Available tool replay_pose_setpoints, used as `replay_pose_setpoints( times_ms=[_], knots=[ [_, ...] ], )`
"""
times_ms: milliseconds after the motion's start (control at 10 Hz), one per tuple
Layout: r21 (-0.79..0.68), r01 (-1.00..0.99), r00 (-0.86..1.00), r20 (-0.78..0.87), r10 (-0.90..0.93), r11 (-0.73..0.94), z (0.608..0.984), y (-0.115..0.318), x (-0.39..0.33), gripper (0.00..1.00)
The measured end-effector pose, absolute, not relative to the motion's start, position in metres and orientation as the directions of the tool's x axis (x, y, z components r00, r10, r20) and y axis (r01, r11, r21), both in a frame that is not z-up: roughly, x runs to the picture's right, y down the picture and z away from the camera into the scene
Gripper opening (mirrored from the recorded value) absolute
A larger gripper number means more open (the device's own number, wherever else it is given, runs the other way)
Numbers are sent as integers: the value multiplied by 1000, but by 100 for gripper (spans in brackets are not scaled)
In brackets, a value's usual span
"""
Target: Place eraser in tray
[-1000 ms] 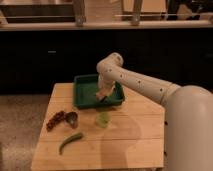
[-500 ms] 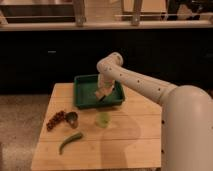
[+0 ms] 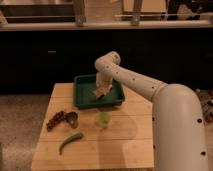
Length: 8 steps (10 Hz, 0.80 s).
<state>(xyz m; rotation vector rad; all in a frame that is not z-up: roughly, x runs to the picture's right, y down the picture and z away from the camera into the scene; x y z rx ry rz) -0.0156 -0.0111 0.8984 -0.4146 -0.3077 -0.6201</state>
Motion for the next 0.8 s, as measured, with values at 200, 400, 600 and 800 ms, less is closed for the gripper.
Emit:
replay_pose_setpoints(
  times_ms=[200,400,600,800],
  knots=[
    [-294,609,776,412,-477,737,906,-10,-14,4],
    [-306,618,769,426,-477,724,913,-8,-12,4],
    [-315,632,759,437,-483,708,917,-9,-16,4],
    [-330,636,757,442,-481,697,923,-8,-12,7]
  ],
)
